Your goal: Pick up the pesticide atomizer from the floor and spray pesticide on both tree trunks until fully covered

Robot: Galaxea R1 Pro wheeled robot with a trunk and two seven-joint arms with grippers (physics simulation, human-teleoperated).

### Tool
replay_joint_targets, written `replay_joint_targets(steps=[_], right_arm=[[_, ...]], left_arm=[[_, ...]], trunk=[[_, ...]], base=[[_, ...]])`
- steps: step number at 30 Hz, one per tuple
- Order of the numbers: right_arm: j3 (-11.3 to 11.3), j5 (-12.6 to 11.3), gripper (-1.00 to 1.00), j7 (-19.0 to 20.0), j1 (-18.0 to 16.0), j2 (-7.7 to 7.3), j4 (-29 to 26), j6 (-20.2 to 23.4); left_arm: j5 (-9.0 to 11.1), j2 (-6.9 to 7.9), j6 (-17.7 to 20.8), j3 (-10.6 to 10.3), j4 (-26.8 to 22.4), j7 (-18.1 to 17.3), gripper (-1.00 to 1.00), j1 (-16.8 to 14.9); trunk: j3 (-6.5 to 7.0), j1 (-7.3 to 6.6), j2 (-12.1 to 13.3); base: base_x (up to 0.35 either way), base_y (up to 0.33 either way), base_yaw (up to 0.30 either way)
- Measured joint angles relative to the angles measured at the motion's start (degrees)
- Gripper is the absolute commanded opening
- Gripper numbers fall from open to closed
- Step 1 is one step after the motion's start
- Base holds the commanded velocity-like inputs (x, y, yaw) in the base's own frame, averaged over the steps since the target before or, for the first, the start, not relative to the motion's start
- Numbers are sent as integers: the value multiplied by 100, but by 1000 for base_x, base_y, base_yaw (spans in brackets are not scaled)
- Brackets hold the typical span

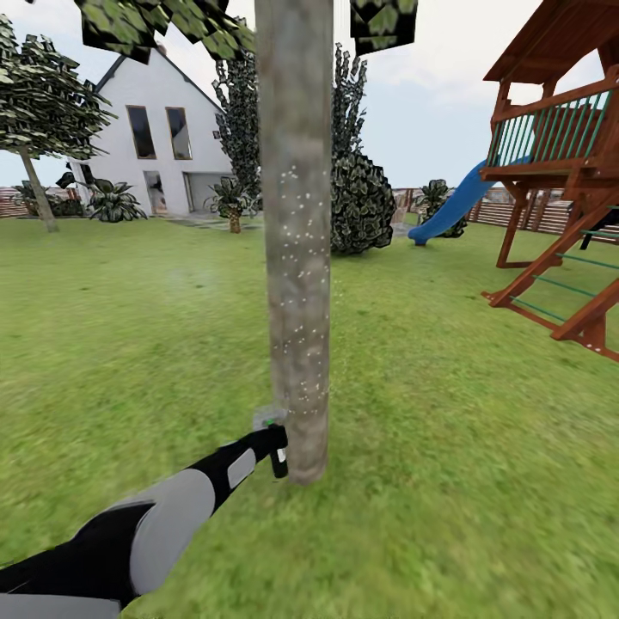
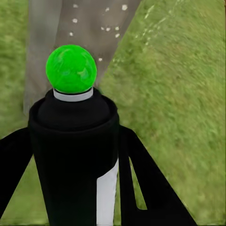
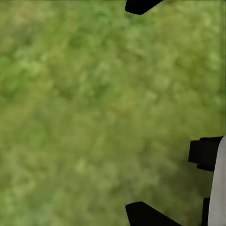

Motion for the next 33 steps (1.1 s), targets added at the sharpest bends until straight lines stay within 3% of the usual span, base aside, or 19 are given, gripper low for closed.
replay_joint_targets(steps=[5,12,20,21,22,23,25,28,30,31,33], right_arm=[[-4,4,100,2,1,-3,-3,-1],[-6,2,100,0,0,-5,-5,-8],[7,-10,100,-14,0,-28,-9,-19],[14,-15,100,-18,-1,-62,-11,-22],[13,-17,100,-21,-1,-140,-17,-29],[15,-14,100,-21,-1,-177,-23,-31],[19,-11,100,-32,-1,-286,-31,-41],[28,7,100,-38,-5,-347,-141,-55],[22,21,100,-21,-8,-435,-778,-42],[12,29,100,1,-30,-559,-1221,27],[21,11,100,123,-350,-761,-1788,612]], left_arm=[[4,308,-146,4,-12,6,-100,191],[2,323,-160,0,-4,4,-100,255],[-30,314,-635,-25,1,-5,-100,1050],[-144,315,-708,-61,-2,-8,-100,1191],[-535,317,-901,-111,1,-12,-100,1350],[-746,316,-1028,-120,0,-17,-100,1444],[-1040,315,-1225,-134,0,-25,-100,1580],[-1132,314,-1301,-136,0,-28,-100,1618],[-1149,314,-1324,-139,0,-33,-100,1625],[-1153,314,-1331,-142,-3,-38,-100,1627],[-1156,313,-1337,-153,-38,-146,-100,1628]], trunk=[[1,-2,0],[0,1,0],[0,2,0],[-1,2,0],[0,2,0],[0,2,0],[1,2,0],[1,1,0],[2,-1,0],[2,-1,-1],[2,-2,-1]], base=[[-51,222,0],[-55,185,-7],[-340,128,0],[-350,126,0],[-350,126,0],[-350,126,0],[-350,126,0],[-268,90,0],[-76,24,0],[-26,8,0],[-13,4,0]])
